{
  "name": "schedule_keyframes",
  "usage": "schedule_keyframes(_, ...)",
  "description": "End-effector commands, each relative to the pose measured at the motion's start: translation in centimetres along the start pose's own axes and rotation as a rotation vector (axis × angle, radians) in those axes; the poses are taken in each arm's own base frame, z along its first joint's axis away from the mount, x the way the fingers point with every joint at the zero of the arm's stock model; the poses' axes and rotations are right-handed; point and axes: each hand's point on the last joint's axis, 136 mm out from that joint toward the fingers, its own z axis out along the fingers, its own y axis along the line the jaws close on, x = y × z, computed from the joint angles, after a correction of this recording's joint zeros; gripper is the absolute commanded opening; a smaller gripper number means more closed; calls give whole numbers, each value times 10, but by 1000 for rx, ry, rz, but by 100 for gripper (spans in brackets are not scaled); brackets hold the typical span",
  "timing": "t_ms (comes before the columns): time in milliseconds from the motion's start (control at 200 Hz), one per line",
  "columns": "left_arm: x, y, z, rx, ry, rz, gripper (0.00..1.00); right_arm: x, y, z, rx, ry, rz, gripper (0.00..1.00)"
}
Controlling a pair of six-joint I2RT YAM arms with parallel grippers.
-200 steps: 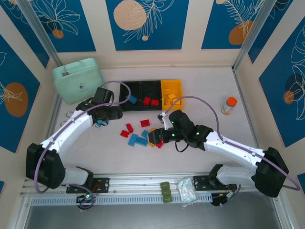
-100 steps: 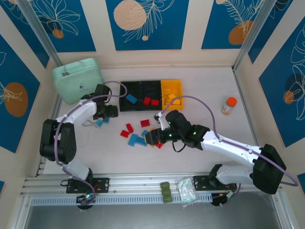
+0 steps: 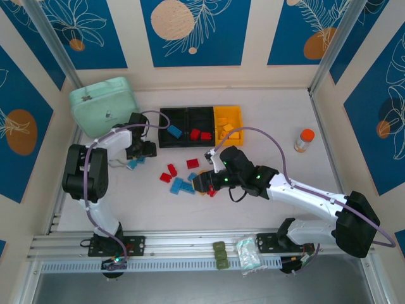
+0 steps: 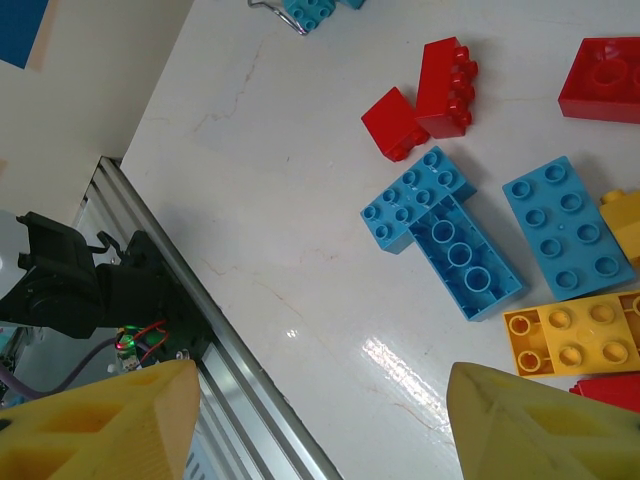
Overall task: Sort the legos into containers by color
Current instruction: Pick up the lego from the middle-left of the table.
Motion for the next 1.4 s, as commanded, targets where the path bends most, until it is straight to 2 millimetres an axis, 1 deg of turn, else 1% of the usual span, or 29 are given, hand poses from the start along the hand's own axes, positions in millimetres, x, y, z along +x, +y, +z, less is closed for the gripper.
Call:
schedule_keyframes(0,-1,-4,1,35,12,0,66,0,-1,0,4,-7,7,66)
schedule_keyframes(85,2,-6,2,44,23,-2,59,0,-2,0,7,-9,11,66)
schedule_keyframes(185,3,-8,3,48,32,2,46,-1,-2,1,8,-12,14,66)
schedule_keyframes(320,5,-10,5,42,45,15,43,0,-4,1,15,-10,18,66)
schedule_keyframes(365,7,-9,6,36,51,20,39,-1,-4,1,15,-12,17,66)
schedule_keyframes(445,9,-10,8,30,59,24,38,0,-5,0,19,-14,19,66)
schedule_keyframes(525,11,-11,9,24,66,32,34,0,-6,0,22,-15,21,66)
schedule_keyframes(570,11,-11,7,18,68,35,34,0,-6,0,21,-16,22,66)
schedule_keyframes(645,9,-14,0,23,55,40,33,-1,-7,-1,23,-19,23,66)
schedule_keyframes(850,0,-28,-33,84,-9,38,33,-3,-8,-5,26,-35,24,66)
schedule_keyframes(990,-10,-45,-58,149,-56,34,33,-4,-9,-6,21,-43,27,66)
schedule_keyframes(1116,-25,-62,-79,197,-106,38,33,-5,-10,-8,21,-51,27,66)
schedule_keyframes(1186,-33,-74,-87,214,-125,49,33,-6,-10,-10,21,-56,28,66)
schedule_keyframes(1266,-43,-86,-92,219,-139,66,34,-5,-11,-11,24,-59,30,66)
schedule_keyframes(1331,-50,-97,-94,218,-149,85,34,-4,-12,-12,26,-62,34,66)
schedule_keyframes(1391,-57,-105,-92,209,-151,96,34,-5,-12,-13,27,-66,34,66)
